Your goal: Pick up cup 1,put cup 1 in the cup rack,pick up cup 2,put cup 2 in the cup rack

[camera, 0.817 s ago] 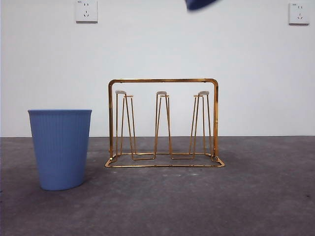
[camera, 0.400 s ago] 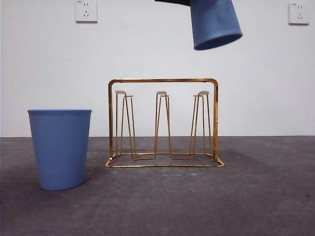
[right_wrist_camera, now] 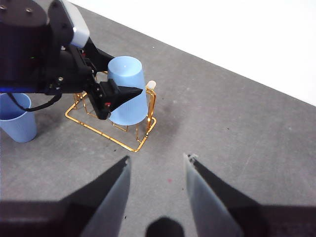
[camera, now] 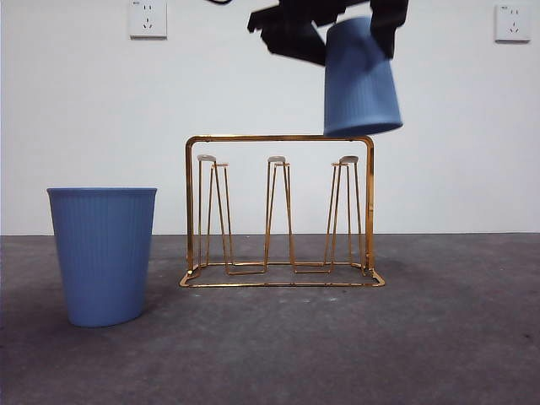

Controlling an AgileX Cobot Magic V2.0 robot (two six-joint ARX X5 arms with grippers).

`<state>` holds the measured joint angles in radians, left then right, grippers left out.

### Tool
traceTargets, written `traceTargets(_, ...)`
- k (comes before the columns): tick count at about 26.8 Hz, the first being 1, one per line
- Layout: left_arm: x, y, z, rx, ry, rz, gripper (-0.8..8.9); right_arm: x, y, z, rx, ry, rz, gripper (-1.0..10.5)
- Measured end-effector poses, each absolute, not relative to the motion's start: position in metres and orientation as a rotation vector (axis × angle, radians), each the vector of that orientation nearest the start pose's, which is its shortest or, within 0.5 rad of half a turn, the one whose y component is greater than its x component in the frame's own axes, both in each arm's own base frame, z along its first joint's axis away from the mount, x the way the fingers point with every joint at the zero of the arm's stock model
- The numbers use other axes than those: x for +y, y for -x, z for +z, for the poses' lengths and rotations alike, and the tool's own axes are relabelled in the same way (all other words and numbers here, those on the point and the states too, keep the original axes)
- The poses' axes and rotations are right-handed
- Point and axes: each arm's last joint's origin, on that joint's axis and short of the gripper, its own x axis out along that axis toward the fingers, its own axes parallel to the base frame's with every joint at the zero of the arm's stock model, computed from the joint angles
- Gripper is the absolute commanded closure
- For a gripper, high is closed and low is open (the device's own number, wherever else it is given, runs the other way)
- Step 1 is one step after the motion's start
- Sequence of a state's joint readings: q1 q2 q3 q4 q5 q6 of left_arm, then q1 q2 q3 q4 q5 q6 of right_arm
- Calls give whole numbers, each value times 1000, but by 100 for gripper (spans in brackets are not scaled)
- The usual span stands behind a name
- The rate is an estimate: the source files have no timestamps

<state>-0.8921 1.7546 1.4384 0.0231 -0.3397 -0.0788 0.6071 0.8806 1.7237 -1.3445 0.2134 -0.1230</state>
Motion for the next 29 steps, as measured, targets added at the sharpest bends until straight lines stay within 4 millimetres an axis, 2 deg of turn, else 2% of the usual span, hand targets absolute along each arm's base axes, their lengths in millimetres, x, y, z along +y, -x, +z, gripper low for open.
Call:
traceTargets(10, -319, -274, 300, 298, -98, -523, 821, 26, -48, 484, 439, 321, 414, 757)
traceTargets(29, -328, -287, 248, 464, -119, -455, 821, 26, -48, 484, 440, 321, 414, 757)
